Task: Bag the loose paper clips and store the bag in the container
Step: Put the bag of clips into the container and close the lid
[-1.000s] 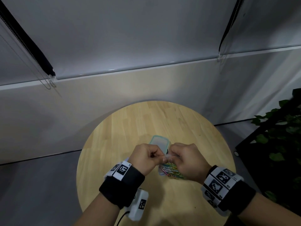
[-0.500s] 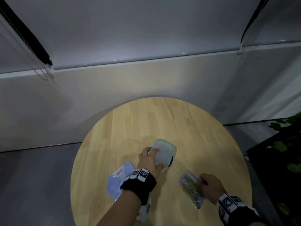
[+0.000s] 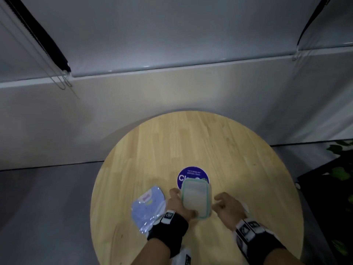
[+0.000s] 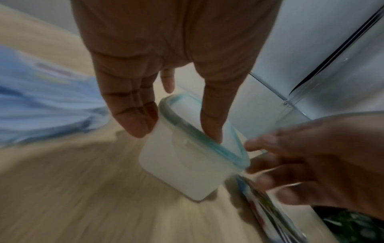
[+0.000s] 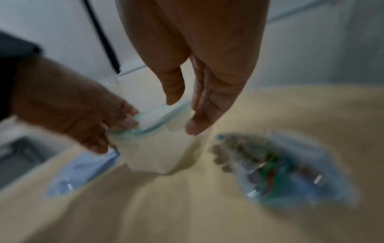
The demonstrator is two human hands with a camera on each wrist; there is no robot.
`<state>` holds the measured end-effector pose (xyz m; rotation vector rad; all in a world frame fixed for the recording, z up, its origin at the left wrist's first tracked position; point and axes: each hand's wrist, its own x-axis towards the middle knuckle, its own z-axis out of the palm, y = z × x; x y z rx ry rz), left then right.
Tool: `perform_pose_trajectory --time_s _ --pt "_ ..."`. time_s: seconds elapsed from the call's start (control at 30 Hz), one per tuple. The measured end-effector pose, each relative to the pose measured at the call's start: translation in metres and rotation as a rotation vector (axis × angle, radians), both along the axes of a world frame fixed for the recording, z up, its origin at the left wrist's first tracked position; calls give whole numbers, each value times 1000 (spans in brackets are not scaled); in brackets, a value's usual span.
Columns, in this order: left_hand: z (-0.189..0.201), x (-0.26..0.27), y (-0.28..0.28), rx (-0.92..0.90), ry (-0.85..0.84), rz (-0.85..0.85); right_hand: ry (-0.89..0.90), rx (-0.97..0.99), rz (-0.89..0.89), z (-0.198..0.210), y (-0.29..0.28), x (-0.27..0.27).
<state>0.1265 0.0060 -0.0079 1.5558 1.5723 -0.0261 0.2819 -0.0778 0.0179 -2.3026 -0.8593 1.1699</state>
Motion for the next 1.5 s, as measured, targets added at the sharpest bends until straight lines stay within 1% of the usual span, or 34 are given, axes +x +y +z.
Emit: perform_pose_trajectory --time_s 0.07,0.13,0.17,0.23,0.3,0.37,0.4,0.43,0.5,0.57,0.6,0.63,0.7,0.73,0.77,0.8,0.83,0.87,0.9,0.93,0.97,1.0,1.03,1.07,1.1,1.17,1.2,1.23,1.33,1.37,1.43,1.47,1.5 --pt "-6 -11 -16 -43 11 -7 106 -58 -33 -12 3 -13" --pt "-13 -20 -28 -105 -22 -12 117 -89 6 -18 1 -23" --pt "-15 -22 -30 -118 -62 19 125 -90 17 -19 0 -27" --pt "-16 -29 -31 -147 -170 181 145 -92 25 -22 -2 -27" --pt "-16 -35 -31 -249 -304 316 247 -130 -4 -24 -2 -24" --pt "-14 -39 -32 -351 -411 367 412 -177 -89 -26 -3 -22" --pt "-13 -40 -32 -350 -440 376 456 -184 -112 -23 -3 -23" --pt "-15 -41 -32 -318 -443 377 460 -176 -144 -23 -2 -24" --pt "-15 -42 -33 -231 -413 362 371 -149 -210 -23 -2 -26" --pt "-14 -42 -35 -196 -376 313 358 -162 -212 -15 -8 -27" --pt "-13 -44 -36 -182 -347 282 389 -187 -176 -9 -13 -26" --pt "-10 -47 -37 -170 -298 259 403 -239 -87 -4 -20 -24" --pt "-2 -57 -40 -181 -183 263 340 -357 128 6 -31 -20" --pt "-1 -62 -41 -234 -158 270 227 -361 189 7 -34 -17" --pt "2 -67 -44 -321 -174 274 63 -322 208 6 -32 -15" --pt "3 -70 -48 -436 -224 270 -95 -244 190 5 -28 -14" --pt "3 -71 -54 -545 -296 268 -163 -173 166 6 -21 -13" --pt "3 -70 -60 -623 -368 278 -160 -134 164 6 -14 -16" --pt "1 -68 -65 -638 -420 300 -132 -140 195 4 -6 -19" --pt "-1 -65 -67 -599 -443 336 -111 -176 247 0 0 -21" --pt "-5 -63 -68 -535 -427 371 -100 -230 300 -4 6 -22" --pt "-6 -64 -67 -488 -409 394 -97 -270 335 -7 10 -21" --pt "-7 -67 -65 -479 -412 402 -77 -298 344 -7 13 -18" --pt "-9 -70 -64 -499 -438 412 -25 -314 328 -9 15 -15" --pt "-11 -75 -64 -528 -470 423 70 -326 283 -12 15 -12" --pt "-15 -82 -66 -552 -531 472 319 -351 129 -14 11 -10" --pt "-18 -85 -67 -551 -563 494 402 -350 70 -15 10 -10" --pt "-21 -86 -68 -548 -596 507 420 -333 52 -14 9 -12" --pt "-16 -84 -67 -518 -639 463 303 -261 56 -14 10 -16" --pt "-11 -81 -67 -484 -610 433 284 -244 63 -14 10 -16" --pt "-5 -77 -62 -354 -504 379 271 -219 78 -16 10 -16" --pt "-3 -76 -60 -292 -453 355 240 -219 117 -17 8 -16" --pt "1 -77 -58 -239 -401 320 173 -220 181 -18 6 -16"
